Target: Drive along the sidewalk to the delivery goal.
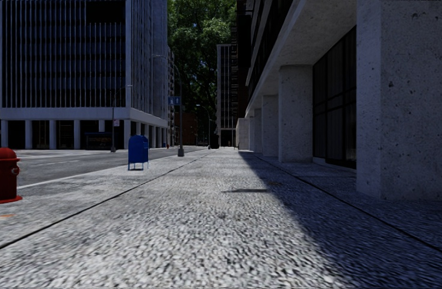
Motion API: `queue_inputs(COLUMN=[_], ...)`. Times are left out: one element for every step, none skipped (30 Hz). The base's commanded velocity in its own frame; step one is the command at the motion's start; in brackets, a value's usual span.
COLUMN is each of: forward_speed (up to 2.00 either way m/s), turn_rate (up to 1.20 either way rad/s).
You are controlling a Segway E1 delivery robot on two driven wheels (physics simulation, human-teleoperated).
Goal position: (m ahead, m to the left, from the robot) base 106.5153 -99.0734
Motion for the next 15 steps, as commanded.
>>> queue_inputs(forward_speed=[2.00, 2.00, 2.00, 2.00, 2.00, 2.00, 2.00, 2.00, 2.00, 2.00, 2.00, 2.00, 2.00, 2.00, 2.00], turn_rate=[0.00, 0.00, 0.00, 0.00, 0.00, 0.00, 0.00, 0.00, 0.00, 0.00, 0.00, 0.00, 0.00, 0.00, 0.00])
